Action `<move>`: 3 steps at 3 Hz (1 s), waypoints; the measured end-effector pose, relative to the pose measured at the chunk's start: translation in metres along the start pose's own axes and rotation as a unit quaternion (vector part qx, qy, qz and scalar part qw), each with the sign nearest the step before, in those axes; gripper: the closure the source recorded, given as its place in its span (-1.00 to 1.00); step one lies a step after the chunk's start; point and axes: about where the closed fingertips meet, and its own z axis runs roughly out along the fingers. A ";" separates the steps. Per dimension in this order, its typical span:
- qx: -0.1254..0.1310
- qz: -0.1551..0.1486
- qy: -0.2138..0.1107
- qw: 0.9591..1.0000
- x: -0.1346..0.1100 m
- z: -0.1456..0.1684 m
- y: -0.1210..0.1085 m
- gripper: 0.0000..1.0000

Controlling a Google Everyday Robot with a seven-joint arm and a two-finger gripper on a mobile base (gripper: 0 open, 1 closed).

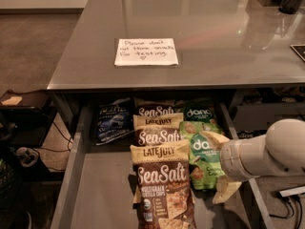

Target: Pick green rice chip bag from top drawer and place on counter

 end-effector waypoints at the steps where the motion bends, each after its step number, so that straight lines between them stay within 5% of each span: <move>1: 0.015 -0.039 0.025 0.999 0.005 0.010 0.006 -1.00; 3: 0.057 -0.039 0.090 0.994 0.029 0.019 0.012 -1.00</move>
Offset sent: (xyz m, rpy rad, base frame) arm -0.0037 -0.0188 -0.0371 -0.1953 -0.1845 -0.0280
